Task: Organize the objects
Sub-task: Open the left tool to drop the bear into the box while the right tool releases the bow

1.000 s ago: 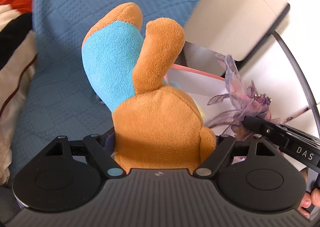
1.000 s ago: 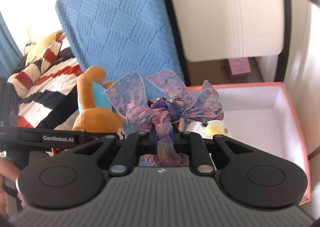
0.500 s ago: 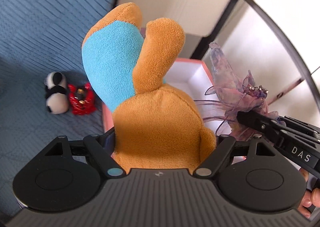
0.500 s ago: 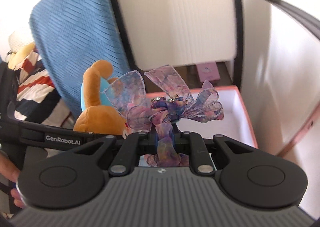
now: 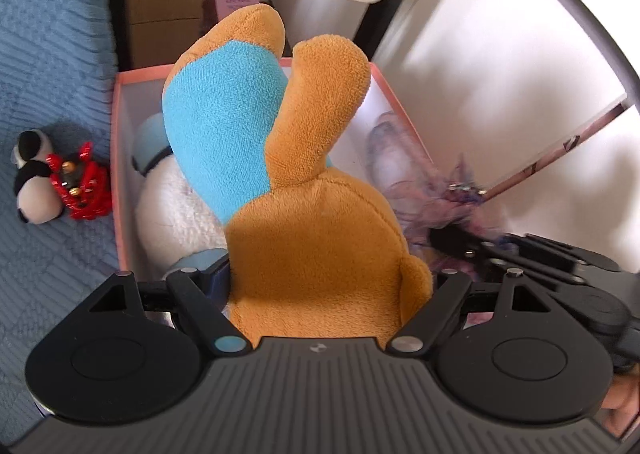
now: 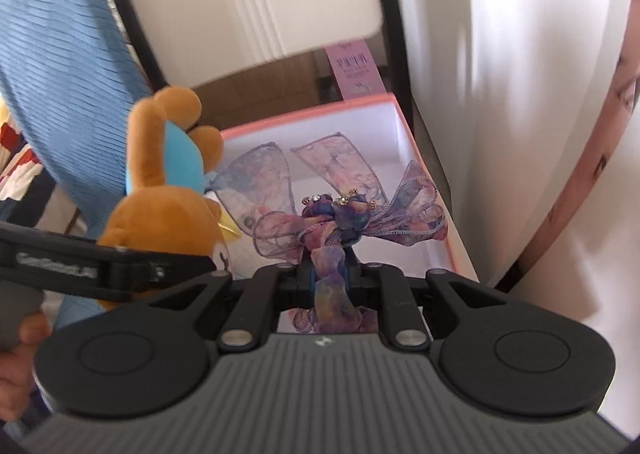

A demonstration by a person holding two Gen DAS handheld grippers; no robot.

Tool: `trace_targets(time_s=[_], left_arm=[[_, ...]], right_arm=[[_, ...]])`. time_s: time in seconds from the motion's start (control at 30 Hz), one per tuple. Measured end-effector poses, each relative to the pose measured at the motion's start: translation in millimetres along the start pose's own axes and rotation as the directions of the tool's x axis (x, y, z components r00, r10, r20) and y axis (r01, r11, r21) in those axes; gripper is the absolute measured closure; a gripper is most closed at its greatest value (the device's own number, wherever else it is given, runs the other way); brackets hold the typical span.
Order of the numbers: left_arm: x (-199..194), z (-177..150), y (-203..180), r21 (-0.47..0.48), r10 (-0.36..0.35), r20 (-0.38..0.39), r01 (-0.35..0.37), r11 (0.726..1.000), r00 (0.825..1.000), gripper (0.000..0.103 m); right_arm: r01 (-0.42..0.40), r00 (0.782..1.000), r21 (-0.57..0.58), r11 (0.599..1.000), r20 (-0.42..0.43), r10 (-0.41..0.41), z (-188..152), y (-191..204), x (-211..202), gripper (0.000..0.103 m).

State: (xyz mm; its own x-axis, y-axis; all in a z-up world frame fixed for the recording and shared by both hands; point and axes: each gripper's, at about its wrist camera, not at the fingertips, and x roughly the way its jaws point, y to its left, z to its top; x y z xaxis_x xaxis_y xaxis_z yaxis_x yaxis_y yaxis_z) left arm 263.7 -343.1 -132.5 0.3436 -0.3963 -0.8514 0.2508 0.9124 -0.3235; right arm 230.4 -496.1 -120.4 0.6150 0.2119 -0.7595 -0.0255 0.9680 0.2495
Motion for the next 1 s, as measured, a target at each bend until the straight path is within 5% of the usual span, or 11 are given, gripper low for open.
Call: trace_targets(time_s=[0.23,0.53,0.7,1.0], left_arm=[[24,8,-22,0.066,0.037,-0.021,-0.036,0.997,0.999,0.019],[39,16,-21,0.04,0.003,-0.058,-0.001,0.999,0.998,0.016],[29,21,-17,0.037,-0.007,-0.057,0.009,0.999,0.998,0.014],[-22,16,3,0.028,-0.062,0.051,0.06,0.998,0.997,0.012]], right_arm=[[0.009,1.0,0.006,1.0,-0.025,-0.009,-1,-13,23,0.087],[0.014,0.999,-0.007,1.0,-0.034,-0.014,-3,-22,28,0.083],[0.016,1.0,0.012,1.0,-0.018,-0.016,5,-21,20,0.041],[0.044,0.996,0.02,0.999,0.077,-0.045,21,-10,-21,0.037]])
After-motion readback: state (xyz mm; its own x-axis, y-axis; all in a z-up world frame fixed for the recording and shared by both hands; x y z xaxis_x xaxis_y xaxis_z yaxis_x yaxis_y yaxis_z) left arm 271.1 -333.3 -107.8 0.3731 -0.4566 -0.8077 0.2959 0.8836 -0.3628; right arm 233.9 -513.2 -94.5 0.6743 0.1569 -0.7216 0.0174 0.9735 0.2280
